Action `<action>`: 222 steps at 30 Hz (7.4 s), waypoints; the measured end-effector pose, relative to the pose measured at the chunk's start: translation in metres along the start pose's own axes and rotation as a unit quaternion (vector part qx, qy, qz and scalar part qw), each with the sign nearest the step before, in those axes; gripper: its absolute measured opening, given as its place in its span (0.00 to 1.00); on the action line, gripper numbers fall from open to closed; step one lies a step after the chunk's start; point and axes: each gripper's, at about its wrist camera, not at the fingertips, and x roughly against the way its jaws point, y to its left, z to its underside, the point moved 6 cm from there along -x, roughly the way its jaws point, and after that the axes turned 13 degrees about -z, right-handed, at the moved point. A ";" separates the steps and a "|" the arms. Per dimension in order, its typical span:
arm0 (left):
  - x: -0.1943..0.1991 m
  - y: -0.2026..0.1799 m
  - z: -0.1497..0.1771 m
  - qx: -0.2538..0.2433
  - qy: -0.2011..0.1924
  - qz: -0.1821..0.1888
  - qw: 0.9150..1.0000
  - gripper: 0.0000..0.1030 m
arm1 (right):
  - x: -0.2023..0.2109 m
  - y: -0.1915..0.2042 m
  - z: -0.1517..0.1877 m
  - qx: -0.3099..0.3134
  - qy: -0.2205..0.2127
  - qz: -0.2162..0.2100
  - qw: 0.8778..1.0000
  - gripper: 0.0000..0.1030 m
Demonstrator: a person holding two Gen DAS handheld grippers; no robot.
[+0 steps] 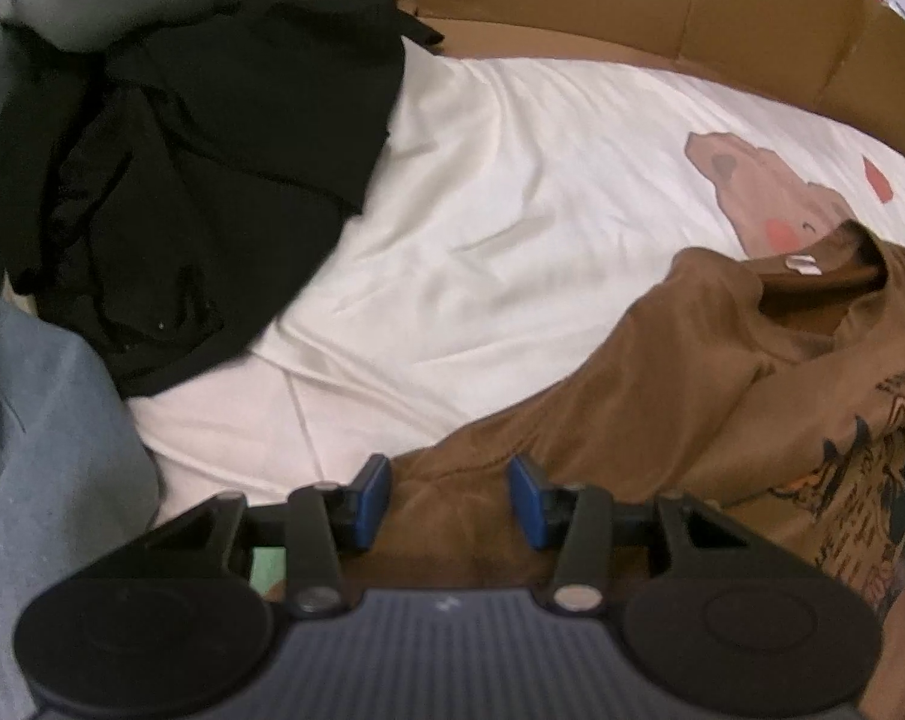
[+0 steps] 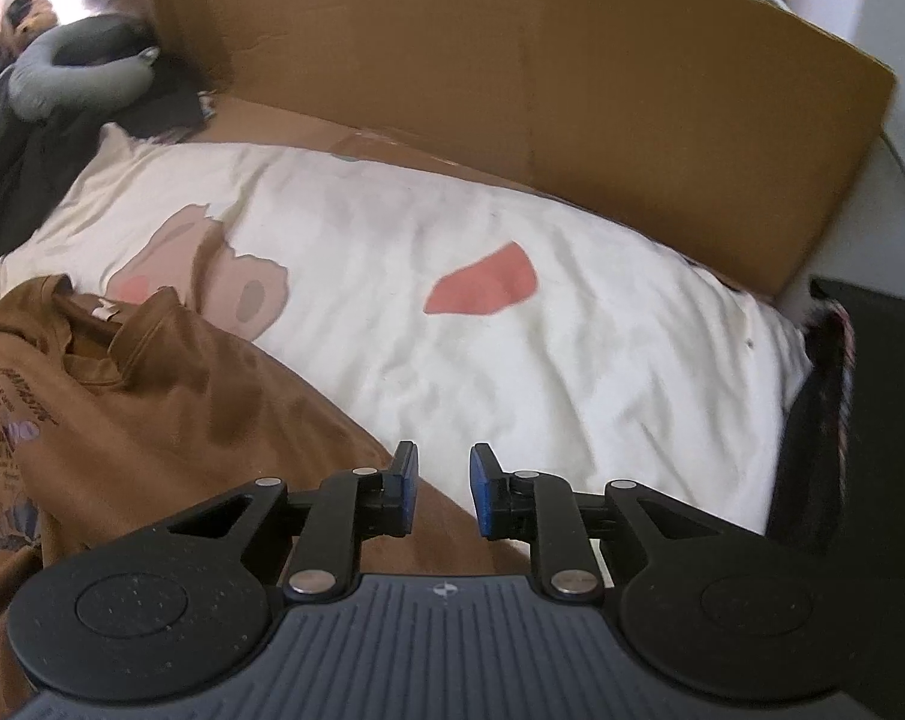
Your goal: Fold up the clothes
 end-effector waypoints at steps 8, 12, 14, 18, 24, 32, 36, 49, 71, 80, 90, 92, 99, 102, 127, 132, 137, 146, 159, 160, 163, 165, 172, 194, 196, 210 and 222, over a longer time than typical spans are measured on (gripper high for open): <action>0.008 0.003 -0.003 0.013 -0.024 -0.015 0.999 0.26 | -0.028 0.015 -0.007 0.053 0.037 -0.040 0.997 0.20; 0.016 0.007 -0.008 0.021 -0.042 -0.018 0.999 0.23 | -0.046 0.011 -0.005 0.067 0.057 -0.041 0.995 0.22; 0.020 0.007 -0.011 0.021 -0.051 -0.020 0.998 0.22 | -0.053 0.009 -0.004 0.076 0.066 -0.047 0.994 0.22; 0.027 0.010 -0.017 0.028 -0.072 -0.026 0.997 0.20 | -0.065 0.010 -0.001 0.084 0.084 -0.063 0.991 0.27; 0.034 0.007 -0.030 0.024 -0.103 -0.040 0.994 0.18 | -0.077 0.013 0.007 0.106 0.100 -0.043 0.988 0.27; 0.032 0.006 -0.036 0.021 -0.115 -0.054 0.992 0.14 | -0.057 0.015 -0.009 0.142 0.061 0.009 0.988 0.03; 0.030 0.007 -0.038 0.022 -0.121 -0.062 0.991 0.13 | -0.049 0.019 -0.021 0.164 0.036 0.039 0.985 0.03; -0.002 0.004 -0.059 0.021 -0.124 -0.054 0.991 0.14 | -0.063 0.000 -0.056 0.169 0.014 0.099 0.981 0.03; -0.034 0.005 -0.075 -0.024 -0.109 -0.015 0.994 0.14 | -0.099 -0.010 -0.070 0.178 0.030 0.120 0.976 0.03; -0.018 0.020 -0.077 0.015 -0.139 -0.040 0.989 0.07 | -0.106 -0.006 -0.093 0.195 0.021 0.155 0.968 0.03; -0.030 0.035 -0.088 0.021 -0.131 -0.077 0.988 0.06 | -0.118 -0.006 -0.115 0.191 0.015 0.174 0.966 0.03; -0.032 0.035 -0.088 0.018 -0.130 -0.086 0.988 0.06 | -0.124 -0.003 -0.124 0.198 0.016 0.181 0.963 0.03; -0.028 0.046 -0.092 0.036 -0.141 -0.115 0.983 0.05 | -0.134 -0.001 -0.140 0.207 0.015 0.183 0.961 0.03; -0.038 0.055 -0.092 0.055 -0.131 -0.151 0.978 0.00 | -0.143 -0.003 -0.140 0.202 0.025 0.182 0.962 0.03; -0.023 -0.043 -0.134 -0.033 -0.165 -0.024 0.986 0.32 | -0.155 0.019 -0.163 0.093 -0.007 -0.002 0.996 0.27; -0.026 -0.058 -0.142 -0.027 -0.159 0.004 0.987 0.35 | -0.174 0.045 -0.171 0.134 0.004 -0.020 0.991 0.27; -0.028 -0.074 -0.141 -0.035 -0.158 0.028 0.986 0.40 | -0.183 0.056 -0.178 0.141 0.006 -0.025 0.990 0.27; -0.052 -0.078 -0.128 -0.048 -0.137 0.038 0.989 0.43 | -0.203 0.067 -0.168 0.172 0.054 -0.009 0.984 0.27; -0.059 -0.082 -0.158 -0.017 -0.149 0.064 0.987 0.26 | -0.215 0.090 -0.185 0.212 0.063 -0.018 0.975 0.32; -0.061 -0.085 -0.157 -0.024 -0.148 0.064 0.987 0.25 | -0.215 0.091 -0.185 0.213 0.066 -0.022 0.975 0.32; -0.065 -0.092 -0.151 -0.042 -0.147 0.061 0.986 0.25 | -0.215 0.093 -0.184 0.213 0.075 -0.039 0.973 0.32; -0.067 -0.094 -0.147 -0.046 -0.148 0.057 0.986 0.28 | -0.215 0.095 -0.182 0.223 0.084 -0.046 0.970 0.34; -0.067 -0.103 -0.146 -0.079 -0.155 0.044 0.984 0.30 | -0.221 0.100 -0.184 0.247 0.091 -0.038 0.964 0.38; -0.049 -0.115 -0.146 -0.172 -0.190 -0.017 0.966 0.03 | -0.213 0.108 -0.176 0.286 0.069 -0.058 0.954 0.02; -0.046 -0.109 -0.150 -0.164 -0.200 -0.031 0.965 0.03 | -0.208 0.109 -0.180 0.290 0.055 -0.052 0.954 0.01; -0.076 -0.098 -0.173 -0.104 -0.144 -0.036 0.984 0.10 | -0.235 0.106 -0.200 0.228 0.047 -0.013 0.972 0.07; -0.030 -0.097 -0.179 -0.044 -0.176 -0.008 0.983 0.35 | -0.134 0.066 -0.211 0.165 -0.012 -0.027 0.986 0.35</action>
